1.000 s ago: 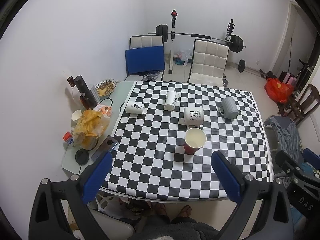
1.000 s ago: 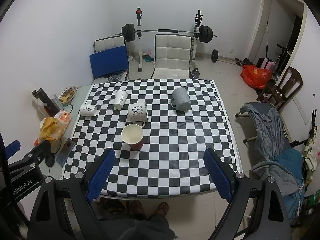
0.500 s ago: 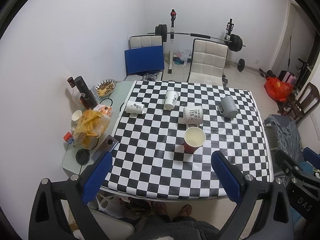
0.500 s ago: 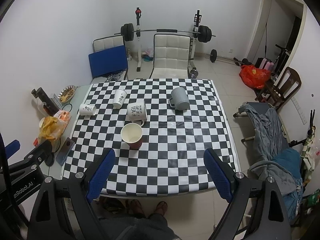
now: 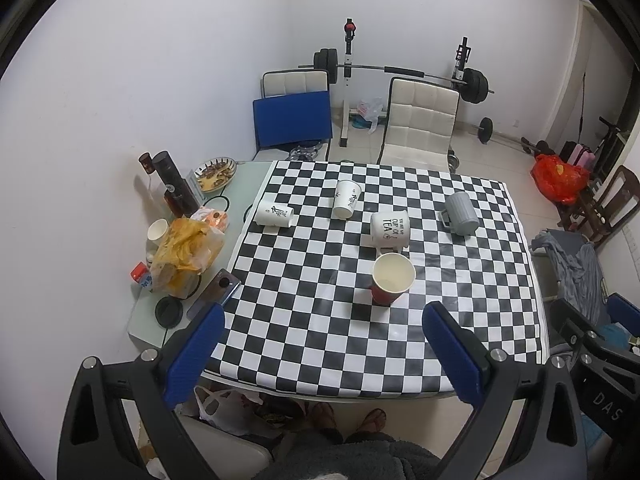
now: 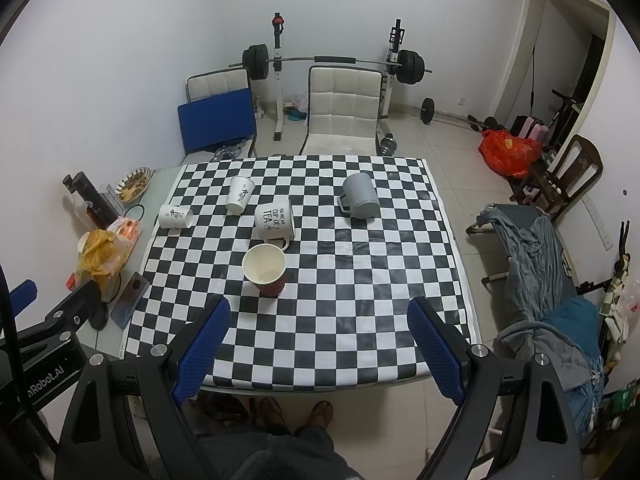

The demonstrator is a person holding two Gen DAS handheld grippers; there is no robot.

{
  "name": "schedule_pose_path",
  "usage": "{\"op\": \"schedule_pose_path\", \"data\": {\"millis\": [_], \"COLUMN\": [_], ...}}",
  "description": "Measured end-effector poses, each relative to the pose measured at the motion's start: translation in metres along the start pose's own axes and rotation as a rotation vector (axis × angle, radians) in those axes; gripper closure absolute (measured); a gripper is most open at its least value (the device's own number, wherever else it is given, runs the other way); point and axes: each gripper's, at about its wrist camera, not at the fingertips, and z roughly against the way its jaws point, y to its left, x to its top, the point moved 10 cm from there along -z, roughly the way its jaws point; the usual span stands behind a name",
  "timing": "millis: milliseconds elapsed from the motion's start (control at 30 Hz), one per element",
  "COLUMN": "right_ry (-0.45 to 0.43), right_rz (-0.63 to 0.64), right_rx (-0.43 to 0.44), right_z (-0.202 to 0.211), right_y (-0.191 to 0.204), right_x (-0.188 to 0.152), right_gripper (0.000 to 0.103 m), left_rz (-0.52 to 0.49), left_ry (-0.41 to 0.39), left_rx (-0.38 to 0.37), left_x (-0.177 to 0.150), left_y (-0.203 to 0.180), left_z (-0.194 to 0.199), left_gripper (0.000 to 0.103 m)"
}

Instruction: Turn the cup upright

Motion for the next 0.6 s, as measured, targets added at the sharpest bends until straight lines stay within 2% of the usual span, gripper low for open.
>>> {"op": "schedule_pose_path", "data": {"millis": [233, 600], "right_ry": [0.001, 0.002], "right_rz": [0.003, 0.002], "right_rx": [0.003, 0.003], "right_z": [0.003, 0.003], "right_y": [-0.003, -0.001], "right_x": [-0.001, 0.0], "right_gripper": [0.011, 0.011], "left_rz": [-0.003, -0.006], "left_ry": [-0.001, 0.0], "left_rx": [0.016, 0.014], "left_x": [-0.005, -0.005], "left_y": [0.017, 0.016], "left_z": [0.005, 0.004], "left_gripper": [0.002, 0.002]}}
